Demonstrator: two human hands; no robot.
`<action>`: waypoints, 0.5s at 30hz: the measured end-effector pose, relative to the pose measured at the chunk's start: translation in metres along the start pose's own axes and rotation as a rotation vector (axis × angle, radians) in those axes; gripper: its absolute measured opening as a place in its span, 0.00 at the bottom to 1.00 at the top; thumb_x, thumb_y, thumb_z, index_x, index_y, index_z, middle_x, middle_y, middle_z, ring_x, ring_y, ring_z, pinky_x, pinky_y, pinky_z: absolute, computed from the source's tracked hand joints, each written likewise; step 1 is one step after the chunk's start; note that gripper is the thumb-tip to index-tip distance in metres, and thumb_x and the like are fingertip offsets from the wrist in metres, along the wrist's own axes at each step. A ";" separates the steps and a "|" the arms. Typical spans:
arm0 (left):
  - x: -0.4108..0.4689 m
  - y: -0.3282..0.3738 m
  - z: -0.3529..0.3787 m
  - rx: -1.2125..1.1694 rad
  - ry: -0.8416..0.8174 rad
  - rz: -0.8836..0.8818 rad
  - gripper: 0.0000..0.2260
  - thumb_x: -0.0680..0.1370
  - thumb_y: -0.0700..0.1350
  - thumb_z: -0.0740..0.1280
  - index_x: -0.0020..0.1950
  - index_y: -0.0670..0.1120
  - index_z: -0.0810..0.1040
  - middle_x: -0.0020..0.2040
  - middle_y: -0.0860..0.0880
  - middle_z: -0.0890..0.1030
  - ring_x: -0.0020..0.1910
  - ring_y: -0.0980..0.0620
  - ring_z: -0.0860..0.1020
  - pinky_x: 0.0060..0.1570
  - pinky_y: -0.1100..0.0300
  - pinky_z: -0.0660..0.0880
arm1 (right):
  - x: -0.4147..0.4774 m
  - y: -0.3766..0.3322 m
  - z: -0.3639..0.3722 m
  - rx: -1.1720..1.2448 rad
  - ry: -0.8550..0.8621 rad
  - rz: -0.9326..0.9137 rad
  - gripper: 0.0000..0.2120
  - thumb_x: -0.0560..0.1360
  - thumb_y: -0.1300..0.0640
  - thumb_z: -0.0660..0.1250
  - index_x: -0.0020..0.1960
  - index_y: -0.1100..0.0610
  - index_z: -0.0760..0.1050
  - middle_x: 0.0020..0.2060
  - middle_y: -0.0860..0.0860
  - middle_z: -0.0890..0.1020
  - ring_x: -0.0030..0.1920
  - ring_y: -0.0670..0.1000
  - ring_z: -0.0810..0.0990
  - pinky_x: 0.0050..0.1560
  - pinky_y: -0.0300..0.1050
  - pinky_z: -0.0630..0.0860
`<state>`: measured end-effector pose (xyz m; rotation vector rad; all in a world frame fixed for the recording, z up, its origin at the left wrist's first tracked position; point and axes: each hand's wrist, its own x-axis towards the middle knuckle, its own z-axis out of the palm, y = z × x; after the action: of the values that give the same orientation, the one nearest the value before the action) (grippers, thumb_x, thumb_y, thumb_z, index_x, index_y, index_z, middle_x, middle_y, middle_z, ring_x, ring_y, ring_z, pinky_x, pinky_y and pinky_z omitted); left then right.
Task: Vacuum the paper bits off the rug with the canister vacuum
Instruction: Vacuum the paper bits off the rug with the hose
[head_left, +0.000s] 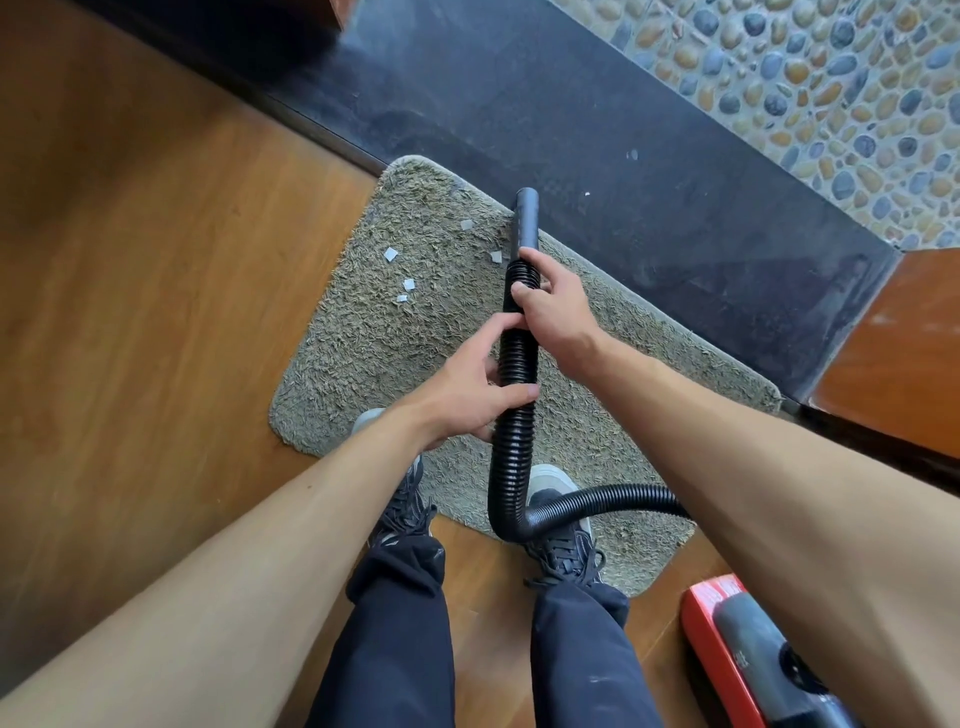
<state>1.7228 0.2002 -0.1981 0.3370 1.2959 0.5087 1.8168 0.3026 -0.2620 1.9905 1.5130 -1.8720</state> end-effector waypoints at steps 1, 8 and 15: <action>-0.002 -0.001 0.001 0.004 -0.014 -0.004 0.27 0.79 0.37 0.68 0.65 0.65 0.64 0.56 0.34 0.79 0.50 0.44 0.83 0.41 0.42 0.83 | -0.004 0.002 -0.002 0.024 0.001 0.008 0.24 0.75 0.62 0.62 0.69 0.51 0.72 0.50 0.52 0.78 0.50 0.55 0.80 0.60 0.57 0.77; -0.015 -0.023 0.009 0.007 -0.093 -0.051 0.25 0.78 0.38 0.69 0.64 0.65 0.67 0.49 0.45 0.78 0.44 0.48 0.82 0.33 0.53 0.80 | -0.037 0.022 -0.014 0.095 -0.058 0.093 0.22 0.77 0.63 0.64 0.69 0.49 0.71 0.47 0.56 0.79 0.44 0.51 0.80 0.43 0.48 0.79; -0.034 -0.048 0.005 -0.050 -0.081 -0.077 0.24 0.78 0.38 0.69 0.64 0.64 0.68 0.53 0.40 0.79 0.41 0.49 0.81 0.33 0.51 0.80 | -0.051 0.034 0.005 0.062 -0.133 0.128 0.22 0.78 0.63 0.63 0.69 0.49 0.69 0.47 0.57 0.78 0.46 0.54 0.79 0.49 0.57 0.81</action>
<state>1.7295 0.1420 -0.1937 0.2625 1.2106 0.4566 1.8443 0.2508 -0.2432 1.8943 1.2775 -1.9779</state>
